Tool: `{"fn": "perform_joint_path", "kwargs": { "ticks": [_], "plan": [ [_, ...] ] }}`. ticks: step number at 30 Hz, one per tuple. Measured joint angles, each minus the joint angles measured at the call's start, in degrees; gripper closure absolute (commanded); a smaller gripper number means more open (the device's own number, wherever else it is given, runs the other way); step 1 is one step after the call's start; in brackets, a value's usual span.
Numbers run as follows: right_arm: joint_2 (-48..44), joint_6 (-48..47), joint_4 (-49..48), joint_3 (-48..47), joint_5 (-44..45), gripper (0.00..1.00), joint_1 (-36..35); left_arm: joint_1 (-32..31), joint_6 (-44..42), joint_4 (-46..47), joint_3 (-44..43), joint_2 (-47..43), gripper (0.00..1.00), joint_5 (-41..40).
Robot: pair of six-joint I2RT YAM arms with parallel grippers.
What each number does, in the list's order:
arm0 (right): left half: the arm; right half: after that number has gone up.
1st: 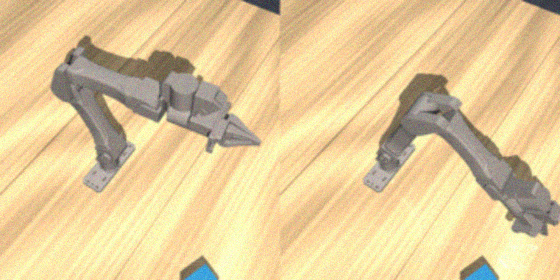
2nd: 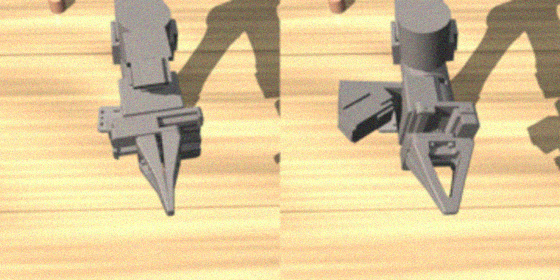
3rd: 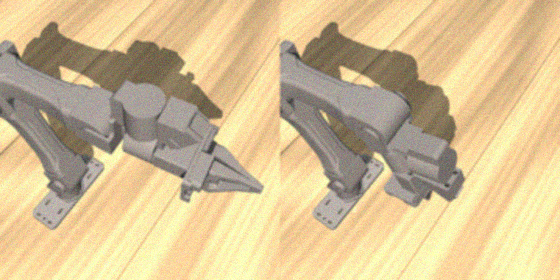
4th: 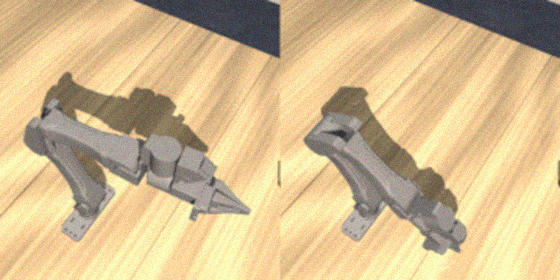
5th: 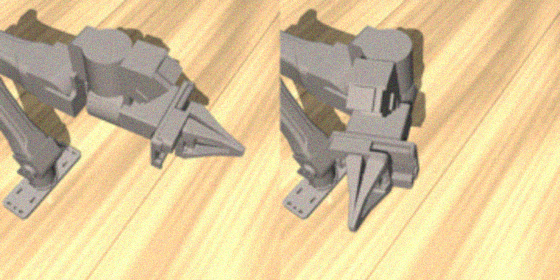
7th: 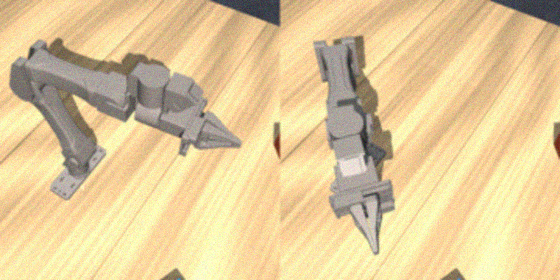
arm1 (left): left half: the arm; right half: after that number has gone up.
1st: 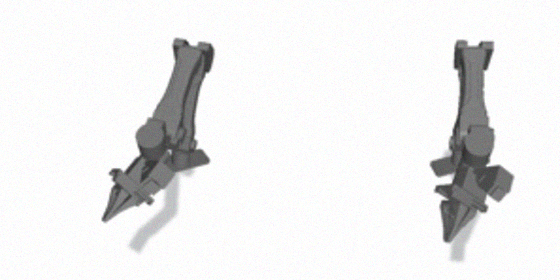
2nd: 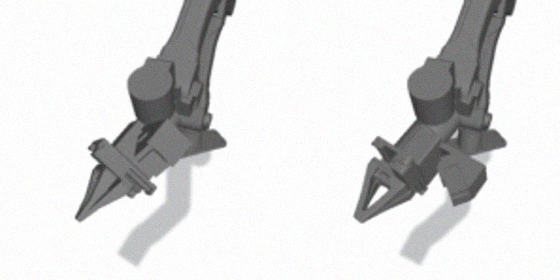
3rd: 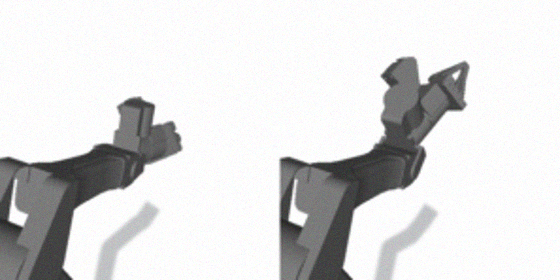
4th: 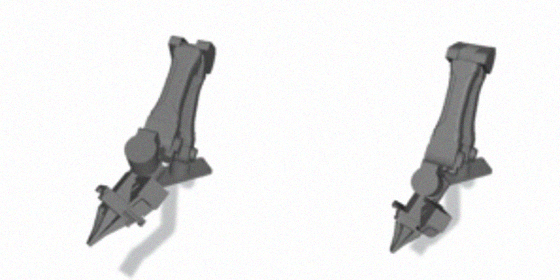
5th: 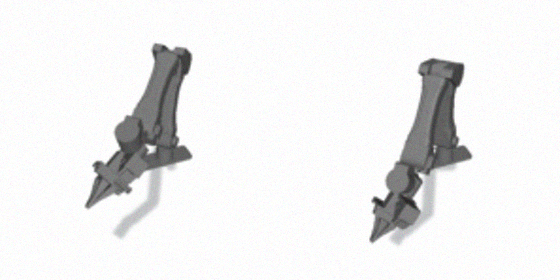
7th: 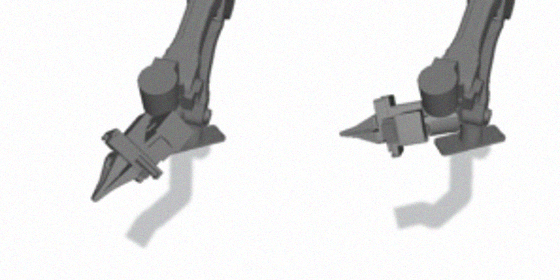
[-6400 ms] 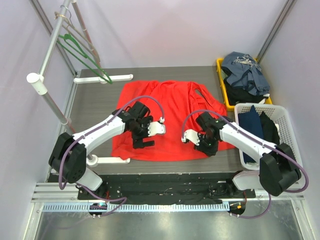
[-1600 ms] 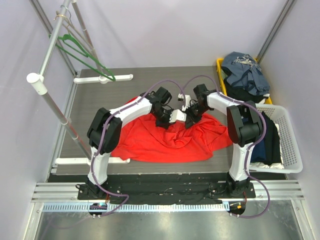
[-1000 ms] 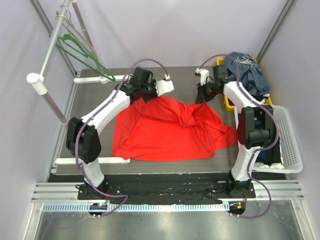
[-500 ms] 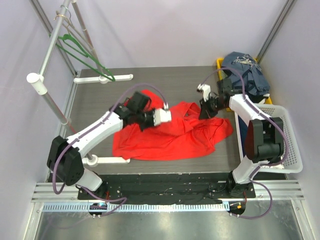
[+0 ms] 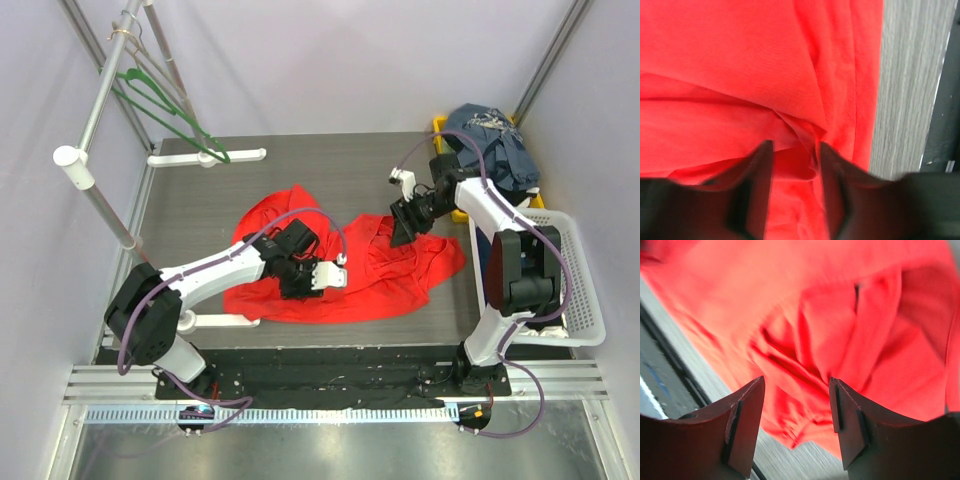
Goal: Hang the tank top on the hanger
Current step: Adjust the tank top at the center of the board.
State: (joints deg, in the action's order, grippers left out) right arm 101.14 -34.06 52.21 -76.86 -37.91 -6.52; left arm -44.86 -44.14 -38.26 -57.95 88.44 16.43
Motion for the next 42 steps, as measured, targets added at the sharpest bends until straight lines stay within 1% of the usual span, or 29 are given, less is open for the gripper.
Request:
{"fn": "perform_joint_path", "kwargs": {
  "ticks": [2, 3, 6, 12, 19, 24, 25, 27, 28, 29, 30, 33, 38, 42],
  "plan": [
    [0.02, 0.5, 0.61, -2.29, -2.12, 0.37, -1.01, 0.0, 0.2, 0.26, -0.35, 0.0, 0.36, -0.04],
    [0.11, 0.9, 0.68, -2.97, -2.6, 0.37, -1.86, 0.0, 0.44, 0.26, -0.37, 0.0, 0.31, -0.24],
    [0.5, 1.73, 0.76, -3.45, -3.17, 0.37, -4.76, 0.0, 0.5, 0.28, -0.37, -0.02, 0.25, -0.7],
    [3.78, 5.75, 0.33, -3.48, -3.67, 0.37, -9.09, 0.2, 1.57, 1.38, -0.44, -0.59, 0.21, -3.98],
    [10.58, 11.15, -2.71, -3.5, -3.48, 0.37, -9.49, 0.7, 2.82, 3.41, -0.96, -0.87, 0.2, -5.25],
    [13.16, 13.88, -4.0, -3.8, -3.41, 0.39, -9.49, 0.74, 3.41, 4.09, -0.94, -0.87, 0.2, -4.79],
    [13.66, 14.4, -4.15, -4.07, -3.65, 0.44, -9.49, 0.74, 3.48, 4.22, -0.94, -0.87, 0.2, -4.68],
    [14.56, 14.95, -4.63, -4.42, -4.35, 0.52, -9.49, 0.74, 3.63, 4.42, -0.94, -0.87, 0.2, -4.44],
    [15.1, 15.28, -4.7, -4.59, -4.94, 0.63, -9.49, 0.74, 3.74, 4.61, -0.9, -0.87, 0.2, -4.35],
    [15.54, 15.69, -4.79, -4.68, -5.73, 0.69, -9.49, 0.74, 3.8, 4.74, -0.85, -0.87, 0.2, -4.31],
    [15.76, 15.61, -4.83, -4.72, -6.14, 0.82, -9.49, 0.74, 3.91, 4.87, -0.81, -0.87, 0.2, -4.2],
    [16.9, 16.11, -4.81, -5.49, -7.69, 0.99, -9.51, 0.74, 4.55, 5.18, -0.7, -0.87, 0.2, -3.96],
    [16.28, 15.74, -4.35, -5.64, -7.78, 0.99, -9.16, 0.74, 4.76, 5.62, -0.2, -0.87, 0.2, -3.78],
    [11.54, 11.37, -0.24, -5.64, -7.69, 0.99, -8.55, 0.74, 4.72, 5.64, 0.02, -0.87, 0.2, -3.8]
  ]
}}
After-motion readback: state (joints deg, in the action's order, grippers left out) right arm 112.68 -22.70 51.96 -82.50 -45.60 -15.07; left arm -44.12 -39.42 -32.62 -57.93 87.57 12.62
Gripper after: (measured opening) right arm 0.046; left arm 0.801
